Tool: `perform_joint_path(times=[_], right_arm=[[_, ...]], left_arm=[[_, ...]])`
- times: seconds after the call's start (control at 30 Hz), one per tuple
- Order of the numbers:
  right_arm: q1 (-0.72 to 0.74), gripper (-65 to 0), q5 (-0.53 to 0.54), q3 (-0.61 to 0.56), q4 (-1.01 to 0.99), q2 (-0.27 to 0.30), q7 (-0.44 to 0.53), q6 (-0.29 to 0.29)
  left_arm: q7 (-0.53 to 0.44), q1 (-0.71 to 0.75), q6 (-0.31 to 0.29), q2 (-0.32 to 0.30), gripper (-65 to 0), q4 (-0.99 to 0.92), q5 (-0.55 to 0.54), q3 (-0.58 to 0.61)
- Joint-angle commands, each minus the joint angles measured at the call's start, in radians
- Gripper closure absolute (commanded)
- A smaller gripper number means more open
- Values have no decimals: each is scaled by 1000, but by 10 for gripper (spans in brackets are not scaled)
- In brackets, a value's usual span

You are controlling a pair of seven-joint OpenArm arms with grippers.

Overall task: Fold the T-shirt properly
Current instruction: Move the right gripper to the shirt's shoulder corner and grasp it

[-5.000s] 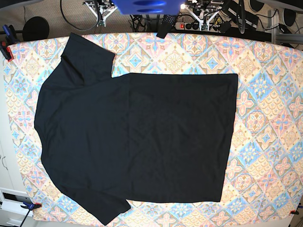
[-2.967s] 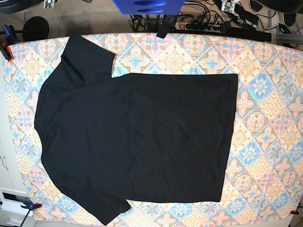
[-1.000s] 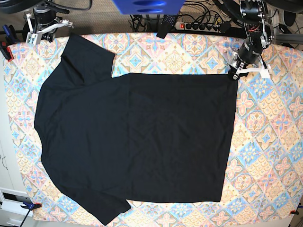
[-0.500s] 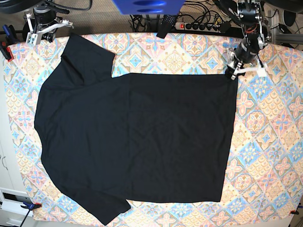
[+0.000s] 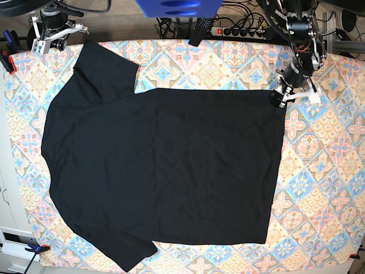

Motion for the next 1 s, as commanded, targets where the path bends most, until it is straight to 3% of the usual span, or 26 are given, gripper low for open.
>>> perform_joint_path(times=[0.0,0.03,0.17,0.3,0.4,0.6,0.73,0.87,0.97], right_arm=[[2,-38,-1,7,19,7,-7,-3],[13,-55,-1,9,19,7,-28,-3],[39,-116,1,9,19,7,-56,-3],[96,-135,9,9,16,8,-78,-3],[171,-163,98,15,14,10,-179,-3],[356,-214,325,144,-7,36,-348,-3],[432,-225,358,230,-78,36,-452,-3],[484,-281,363,262,-156,36,-558,-2],[488,-311,363,260,-199,36,-569,-2]], left_arm=[[20,-3,0,-3,-40,8,-1,2],[21,-3,0,-3,0,8,-1,2],[24,0,0,-3,0,8,-1,2],[24,9,0,-5,0,8,-1,2],[24,14,0,-6,0,8,-1,2],[26,16,0,-6,0,8,-1,4],[26,16,0,-9,0,8,-1,4],[26,16,0,-11,0,8,-1,4],[40,14,0,-11,0,8,-1,1]])
